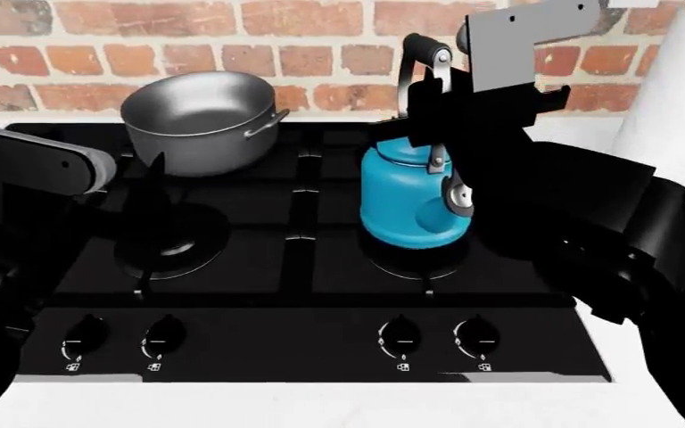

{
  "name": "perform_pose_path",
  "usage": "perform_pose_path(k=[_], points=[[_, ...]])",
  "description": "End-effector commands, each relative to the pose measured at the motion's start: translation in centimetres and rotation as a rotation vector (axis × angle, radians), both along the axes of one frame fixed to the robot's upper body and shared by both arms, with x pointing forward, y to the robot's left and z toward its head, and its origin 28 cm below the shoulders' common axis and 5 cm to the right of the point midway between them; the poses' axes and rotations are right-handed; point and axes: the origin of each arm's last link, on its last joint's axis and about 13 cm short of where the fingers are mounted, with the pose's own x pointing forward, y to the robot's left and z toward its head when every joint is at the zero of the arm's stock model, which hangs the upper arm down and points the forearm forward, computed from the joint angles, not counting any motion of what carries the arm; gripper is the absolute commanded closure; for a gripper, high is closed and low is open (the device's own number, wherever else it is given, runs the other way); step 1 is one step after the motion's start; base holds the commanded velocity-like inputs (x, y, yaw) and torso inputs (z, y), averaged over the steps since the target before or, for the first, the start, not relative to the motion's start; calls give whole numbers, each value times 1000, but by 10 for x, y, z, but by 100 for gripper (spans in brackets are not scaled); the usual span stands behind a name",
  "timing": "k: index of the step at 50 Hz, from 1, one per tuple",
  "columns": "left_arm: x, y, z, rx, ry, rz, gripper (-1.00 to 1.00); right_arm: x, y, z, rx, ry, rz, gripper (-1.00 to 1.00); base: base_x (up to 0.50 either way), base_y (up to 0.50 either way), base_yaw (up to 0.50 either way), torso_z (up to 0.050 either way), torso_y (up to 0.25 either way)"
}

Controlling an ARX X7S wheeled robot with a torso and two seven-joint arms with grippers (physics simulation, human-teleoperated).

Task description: Pick the kettle from the counter and place it on a stove burner. Then turn the burner on.

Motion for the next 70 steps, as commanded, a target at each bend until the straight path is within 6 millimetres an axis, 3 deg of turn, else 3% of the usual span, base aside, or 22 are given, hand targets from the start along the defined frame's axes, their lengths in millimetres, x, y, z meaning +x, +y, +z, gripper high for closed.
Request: perform_pose_path(k=[1, 33, 34, 53, 70], points=[[2, 0, -2, 0, 6, -2, -100, 6, -4, -2, 5, -27, -33, 100, 0, 0, 0, 0, 0], [4, -1, -6, 1, 13, -6, -100, 9, -4, -14, 2, 11, -20, 100, 0, 0, 0, 0, 0], [5, -1, -6, 2, 12, -6, -100, 9, -4, -14, 2, 12, -17, -100, 0, 0, 0, 0, 0], [4, -2, -6, 0, 12, -7, -100, 3, -3, -14, -2, 17, 0, -100, 0, 0, 0, 0, 0], [3, 0, -7, -1, 10, -5, -100, -34, -10, 6, 37, -20, 20, -100, 0, 0, 0, 0, 0]])
